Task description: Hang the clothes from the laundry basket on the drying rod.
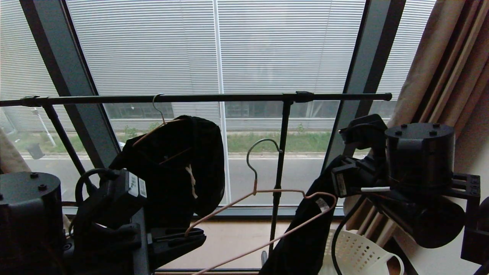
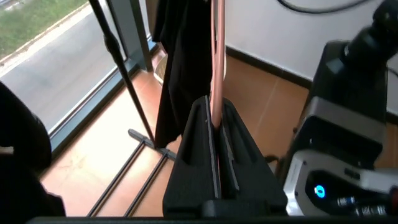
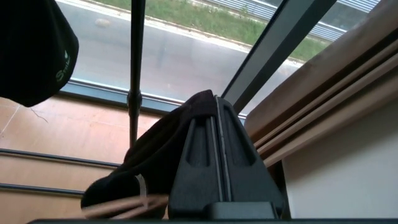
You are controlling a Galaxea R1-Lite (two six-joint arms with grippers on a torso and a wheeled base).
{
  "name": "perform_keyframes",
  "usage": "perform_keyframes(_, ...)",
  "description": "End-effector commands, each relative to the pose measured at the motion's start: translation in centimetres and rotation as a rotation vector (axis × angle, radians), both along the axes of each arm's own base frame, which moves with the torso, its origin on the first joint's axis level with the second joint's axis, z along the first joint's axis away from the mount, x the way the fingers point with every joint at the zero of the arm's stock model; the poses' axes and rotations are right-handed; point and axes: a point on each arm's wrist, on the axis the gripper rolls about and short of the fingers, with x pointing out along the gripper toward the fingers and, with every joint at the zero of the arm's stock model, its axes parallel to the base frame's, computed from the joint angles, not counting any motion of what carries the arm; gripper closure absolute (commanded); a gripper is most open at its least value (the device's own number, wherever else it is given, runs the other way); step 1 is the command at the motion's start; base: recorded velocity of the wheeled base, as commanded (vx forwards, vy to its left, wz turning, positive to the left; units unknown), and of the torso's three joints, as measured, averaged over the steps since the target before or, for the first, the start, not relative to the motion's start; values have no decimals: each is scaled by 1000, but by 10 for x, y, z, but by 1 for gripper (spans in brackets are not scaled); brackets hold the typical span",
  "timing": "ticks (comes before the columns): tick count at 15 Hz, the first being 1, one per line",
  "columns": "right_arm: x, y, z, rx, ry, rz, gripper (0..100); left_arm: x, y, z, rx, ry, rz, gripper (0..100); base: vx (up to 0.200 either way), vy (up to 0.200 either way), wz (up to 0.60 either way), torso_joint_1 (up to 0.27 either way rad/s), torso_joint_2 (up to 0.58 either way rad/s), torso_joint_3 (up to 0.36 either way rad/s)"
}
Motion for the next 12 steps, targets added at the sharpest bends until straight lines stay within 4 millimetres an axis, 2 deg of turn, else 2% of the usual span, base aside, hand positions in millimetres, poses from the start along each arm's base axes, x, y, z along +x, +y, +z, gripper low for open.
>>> perform_keyframes(1,-2,-1,0,0,0,0,100,10,-3,-4,8,15,23,100,0,0,0,0,0,0)
perform_keyframes(3,-3,-2,1,3,-2,0,100,14,1,-3,5,10,50,100,0,0,0,0,0,0)
perform_keyframes(8,-6,2,-1,4,2,19,100,24,-5,5,-15,-1,53,100,0,0,0,0,0,0)
perform_keyframes(12,-2,6,-2,17,2,8,100,22,-8,6,-18,-7,36,100,0,0,0,0,0,0)
